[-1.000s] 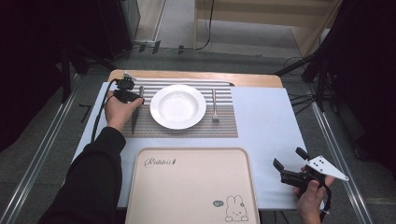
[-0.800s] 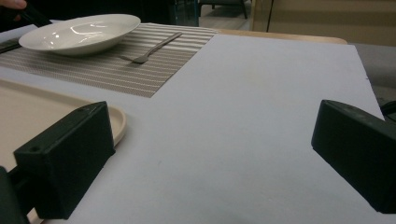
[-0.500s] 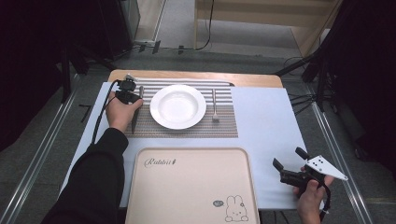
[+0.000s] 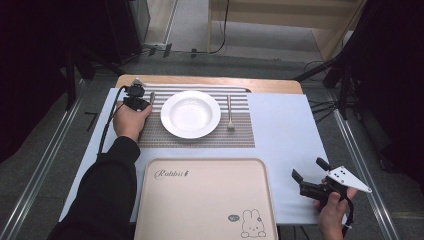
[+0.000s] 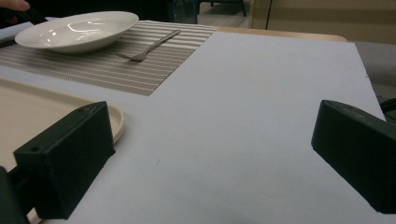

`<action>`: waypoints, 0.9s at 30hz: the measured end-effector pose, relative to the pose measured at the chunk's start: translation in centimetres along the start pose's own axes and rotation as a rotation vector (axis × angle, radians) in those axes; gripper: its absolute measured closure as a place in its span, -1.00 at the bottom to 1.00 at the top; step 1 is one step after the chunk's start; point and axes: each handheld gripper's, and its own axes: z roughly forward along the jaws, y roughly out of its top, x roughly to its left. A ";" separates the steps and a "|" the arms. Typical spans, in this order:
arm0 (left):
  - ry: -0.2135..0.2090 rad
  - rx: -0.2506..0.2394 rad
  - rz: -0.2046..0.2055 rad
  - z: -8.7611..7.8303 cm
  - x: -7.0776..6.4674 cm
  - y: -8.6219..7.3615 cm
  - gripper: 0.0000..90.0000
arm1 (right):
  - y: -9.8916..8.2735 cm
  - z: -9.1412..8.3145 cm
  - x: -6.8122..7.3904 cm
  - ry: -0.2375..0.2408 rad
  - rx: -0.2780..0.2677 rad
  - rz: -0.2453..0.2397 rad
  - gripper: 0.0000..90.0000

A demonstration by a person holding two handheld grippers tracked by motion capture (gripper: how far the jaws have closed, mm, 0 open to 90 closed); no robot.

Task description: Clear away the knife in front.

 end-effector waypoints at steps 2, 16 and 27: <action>0.006 0.004 0.007 0.0 -0.1 0.0 0.77 | 0.0 0.0 0.0 0.000 0.001 0.001 -1.00; -0.009 -0.015 -0.026 0.0 0.2 -0.2 0.76 | 0.0 0.1 0.0 0.000 0.008 0.001 -1.00; -0.020 -0.043 -0.016 -0.1 0.3 -0.5 0.77 | 0.0 0.2 -0.1 0.003 0.009 0.001 -1.00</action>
